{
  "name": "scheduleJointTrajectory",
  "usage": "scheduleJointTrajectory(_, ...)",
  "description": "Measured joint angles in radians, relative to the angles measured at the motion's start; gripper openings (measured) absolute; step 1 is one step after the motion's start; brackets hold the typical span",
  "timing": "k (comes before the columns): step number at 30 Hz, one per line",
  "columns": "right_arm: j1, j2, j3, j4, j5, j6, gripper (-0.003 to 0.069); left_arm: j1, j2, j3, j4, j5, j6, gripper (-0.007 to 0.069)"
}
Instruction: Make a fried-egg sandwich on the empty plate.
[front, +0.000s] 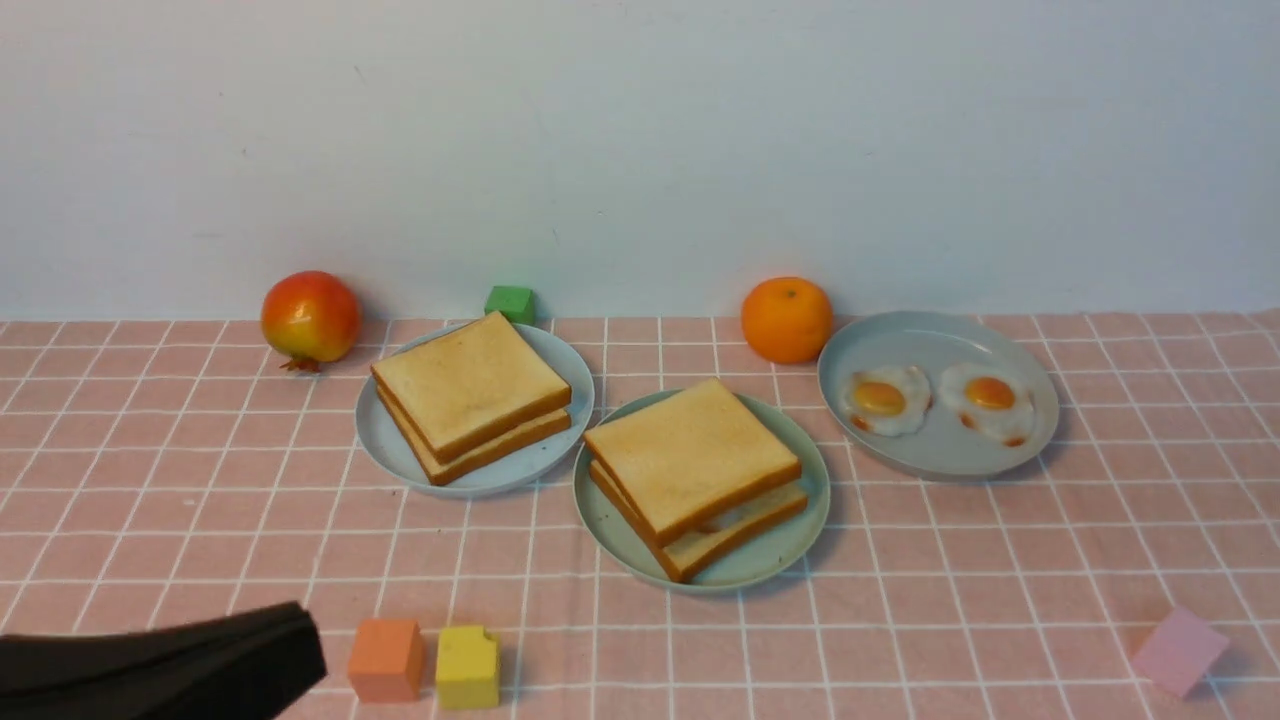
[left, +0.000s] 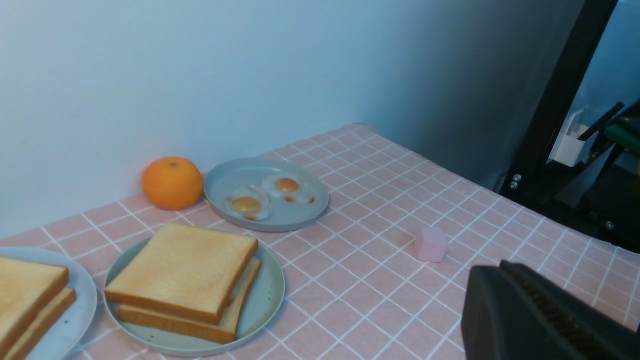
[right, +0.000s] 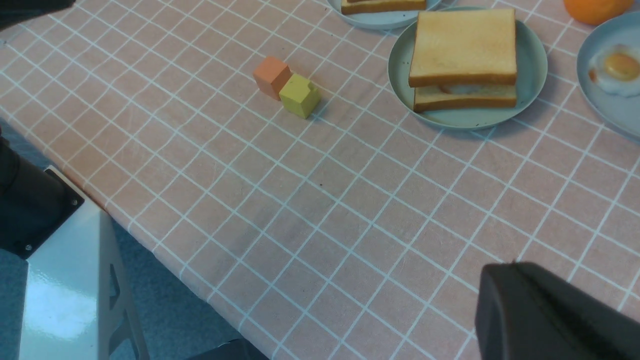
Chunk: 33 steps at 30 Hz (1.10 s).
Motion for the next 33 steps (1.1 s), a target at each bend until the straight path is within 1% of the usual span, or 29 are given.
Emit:
scheduleJointTrajectory(4,0.0,0.0,0.0,0.001,0.0,0.0,0.0033,0.0,-0.044,0.038,-0.002,0.007,0.003,0.0013)
scheduleJointTrajectory(11,0.0,0.0,0.0,0.001,0.0,0.0,0.0041,0.0,-0.044,0.062,-0.003,0.048,0.003,0.0013)
scheduleJointTrajectory(13,-0.014,-0.001,0.0,0.006,0.0,0.0,0.0045,0.0,-0.043,0.064,-0.005,0.057,0.003,0.0013)
scheduleJointTrajectory(16,-0.078,-0.013,0.0,0.022,0.0,0.0,0.0049,0.0,-0.043,0.064,-0.006,0.066,0.003,0.0013)
scheduleJointTrajectory(19,-0.166,-0.038,0.0,0.035,0.0,0.0,0.0053,0.0,-0.043,0.064,-0.006,0.074,0.003,0.0013)
scheduleJointTrajectory(20,-0.226,-0.057,0.001,0.036,0.0,-0.008,0.0054,0.0,-0.043,0.064,-0.006,0.078,0.003,0.0013)
scheduleJointTrajectory(21,-0.226,-0.06,0.001,0.036,0.0,-0.01,0.0054,0.0,-0.043,0.064,-0.006,0.078,0.003,0.0013)
scheduleJointTrajectory(23,-0.329,-0.111,0.039,0.042,-0.022,-0.072,0.0052,0.0,-0.043,0.064,-0.006,0.08,0.003,0.0013)
scheduleJointTrajectory(24,-0.347,-0.127,0.052,0.043,-0.036,-0.086,0.005,0.0,-0.043,0.064,-0.006,0.081,0.003,0.0013)
scheduleJointTrajectory(26,-0.464,-0.193,0.176,0.053,-0.195,-0.163,0.0045,0.0,-0.043,0.064,-0.006,0.081,0.003,0.0013)
scheduleJointTrajectory(27,-0.495,-0.22,0.217,0.053,-0.248,-0.185,0.0045,0.0,-0.043,0.064,-0.006,0.081,0.003,0.0013)
scheduleJointTrajectory(28,-0.543,-0.247,0.292,0.053,-0.337,-0.203,0.0045,0.0,-0.043,0.064,-0.006,0.081,0.003,0.0013)
scheduleJointTrajectory(29,-0.589,-0.283,0.372,0.053,-0.425,-0.218,0.0045,0.0,-0.043,0.064,-0.006,0.081,0.003,0.0013)
scheduleJointTrajectory(32,-0.679,-0.389,0.58,0.054,-0.611,-0.225,0.0045,0.0,-0.043,0.064,-0.006,0.081,0.003,0.0013)
scheduleJointTrajectory(33,-0.711,-0.439,0.701,0.057,-0.684,-0.229,0.0045,0.0,-0.043,0.064,-0.006,0.081,0.003,0.0013)
